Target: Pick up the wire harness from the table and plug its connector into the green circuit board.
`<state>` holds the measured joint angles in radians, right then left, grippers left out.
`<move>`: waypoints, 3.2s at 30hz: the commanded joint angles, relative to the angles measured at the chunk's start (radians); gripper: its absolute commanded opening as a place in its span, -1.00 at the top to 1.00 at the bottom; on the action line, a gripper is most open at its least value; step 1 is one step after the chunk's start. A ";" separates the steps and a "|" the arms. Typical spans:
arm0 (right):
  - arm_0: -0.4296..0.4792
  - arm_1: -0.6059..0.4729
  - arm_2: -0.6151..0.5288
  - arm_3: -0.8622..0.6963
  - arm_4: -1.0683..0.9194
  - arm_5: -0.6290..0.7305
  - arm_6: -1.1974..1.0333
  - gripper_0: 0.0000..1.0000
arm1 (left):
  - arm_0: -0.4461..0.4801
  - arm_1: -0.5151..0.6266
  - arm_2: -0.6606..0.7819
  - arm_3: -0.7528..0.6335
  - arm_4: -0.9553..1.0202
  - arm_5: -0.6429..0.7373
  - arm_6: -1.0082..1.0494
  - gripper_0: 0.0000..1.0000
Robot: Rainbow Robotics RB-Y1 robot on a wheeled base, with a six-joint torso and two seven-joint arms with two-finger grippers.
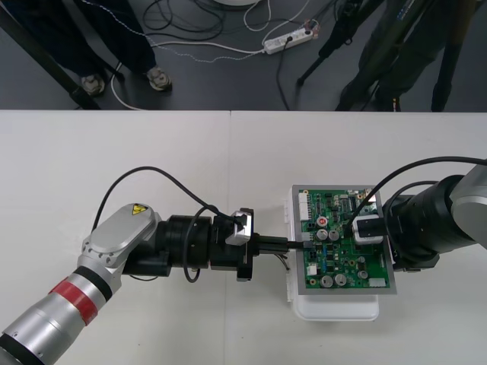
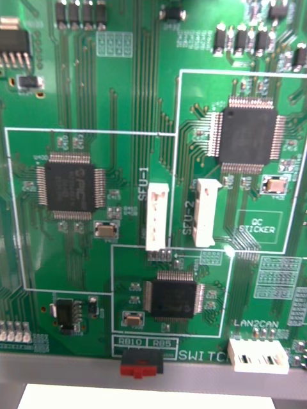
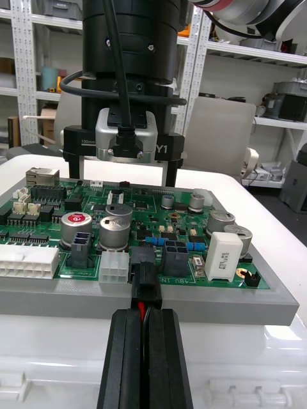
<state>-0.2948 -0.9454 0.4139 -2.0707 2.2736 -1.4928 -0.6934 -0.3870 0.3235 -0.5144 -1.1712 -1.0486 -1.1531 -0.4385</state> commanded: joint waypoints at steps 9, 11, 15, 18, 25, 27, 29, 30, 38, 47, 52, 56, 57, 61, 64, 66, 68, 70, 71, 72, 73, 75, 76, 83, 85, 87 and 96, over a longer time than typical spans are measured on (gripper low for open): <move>-0.030 0.011 0.016 -0.011 -0.022 -0.007 -0.080 -1.00 | -0.021 -0.034 -0.023 -0.035 -0.013 0.033 0.073 1.00; -0.030 0.011 0.016 -0.011 -0.022 -0.007 -0.080 -1.00 | -0.023 -0.034 -0.021 -0.036 -0.011 0.033 0.072 1.00; -0.032 0.011 0.016 -0.009 -0.023 -0.006 -0.080 -1.00 | -0.023 -0.034 -0.021 -0.036 -0.007 0.032 0.072 1.00; -0.032 0.011 0.014 -0.011 -0.023 -0.006 -0.077 -1.00 | -0.023 -0.035 -0.021 -0.036 0.002 0.032 0.072 1.00; -0.033 0.011 0.014 -0.011 -0.023 -0.006 -0.074 -1.00 | -0.023 -0.037 -0.021 -0.036 0.010 0.032 0.070 1.00; -0.033 0.011 0.014 -0.011 -0.022 -0.006 -0.075 -1.00 | -0.023 -0.037 -0.023 -0.036 0.015 0.032 0.069 1.00; -0.033 0.011 0.014 -0.011 -0.020 -0.006 -0.074 -1.00 | -0.021 -0.037 -0.021 -0.036 0.015 0.032 0.069 1.00; -0.035 0.011 0.016 -0.011 -0.019 -0.006 -0.075 -1.00 | -0.023 -0.035 -0.023 -0.035 0.016 0.032 0.069 1.00; -0.037 0.011 0.014 -0.011 -0.020 -0.006 -0.074 -1.00 | -0.023 -0.037 -0.023 -0.036 0.024 0.032 0.064 1.00; -0.037 0.019 0.016 -0.011 -0.017 -0.006 -0.077 -1.00 | -0.023 -0.040 -0.023 -0.039 0.024 0.032 0.052 1.00; -0.037 0.025 0.014 -0.011 -0.008 -0.006 -0.074 -1.00 | -0.023 -0.049 -0.023 -0.039 0.024 0.033 0.046 1.00; -0.037 0.028 0.014 -0.011 -0.009 -0.007 -0.074 -1.00 | -0.021 -0.055 -0.023 -0.039 0.013 0.033 0.044 1.00; -0.037 0.027 0.016 -0.011 -0.009 -0.007 -0.072 -1.00 | -0.021 -0.058 -0.023 -0.039 0.009 0.033 0.046 1.00; -0.035 0.028 0.016 -0.011 -0.011 -0.009 -0.072 -1.00 | -0.021 -0.064 -0.021 -0.038 -0.001 0.038 0.044 1.00; -0.037 0.028 0.014 -0.011 -0.013 -0.012 -0.072 -1.00 | -0.021 -0.069 -0.023 -0.039 -0.007 0.041 0.044 1.00; -0.037 0.028 0.016 -0.011 -0.013 -0.012 -0.071 -1.00 | -0.021 -0.075 -0.023 -0.038 -0.008 0.039 0.046 1.00; -0.037 0.027 0.016 -0.011 -0.013 -0.014 -0.071 -1.00 | -0.021 -0.081 -0.023 -0.039 -0.014 0.039 0.046 1.00; -0.037 0.028 0.016 -0.011 -0.013 -0.014 -0.069 -1.00 | -0.021 -0.086 -0.023 -0.038 -0.019 0.041 0.046 1.00; -0.035 0.028 0.016 -0.011 -0.013 -0.014 -0.069 -1.00 | -0.021 -0.089 -0.023 -0.039 -0.022 0.044 0.046 1.00; -0.037 0.028 0.016 -0.011 -0.014 -0.014 -0.069 -1.00 | -0.019 -0.092 -0.023 -0.038 -0.028 0.046 0.046 1.00; -0.037 0.028 0.014 -0.011 -0.014 -0.014 -0.069 -1.00 | -0.019 -0.092 -0.023 -0.038 -0.031 0.046 0.047 1.00; -0.037 0.028 0.014 -0.011 -0.014 -0.014 -0.068 -1.00 | -0.019 -0.093 -0.023 -0.039 -0.031 0.049 0.047 1.00; -0.035 0.028 0.016 -0.011 -0.014 -0.014 -0.068 -1.00 | -0.019 -0.093 -0.023 -0.038 -0.031 0.049 0.047 1.00; -0.037 0.028 0.016 -0.011 -0.017 -0.014 -0.066 -1.00 | -0.016 -0.083 -0.023 -0.038 -0.031 0.049 0.047 1.00; -0.037 0.028 0.016 -0.011 -0.017 -0.014 -0.066 -1.00 | -0.016 -0.076 -0.021 -0.039 -0.031 0.049 0.046 1.00; -0.037 0.028 0.014 -0.011 -0.017 -0.014 -0.066 -1.00 | -0.016 -0.073 -0.023 -0.039 -0.031 0.049 0.046 1.00; -0.037 0.028 0.016 -0.011 -0.017 -0.014 -0.066 -1.00 | -0.016 -0.066 -0.021 -0.039 -0.021 0.049 0.049 0.99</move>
<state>-0.2972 -0.9410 0.4164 -2.0655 2.2661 -1.5051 -0.7370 -0.3870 0.2939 -0.5145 -1.1711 -1.0736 -1.1272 -0.4384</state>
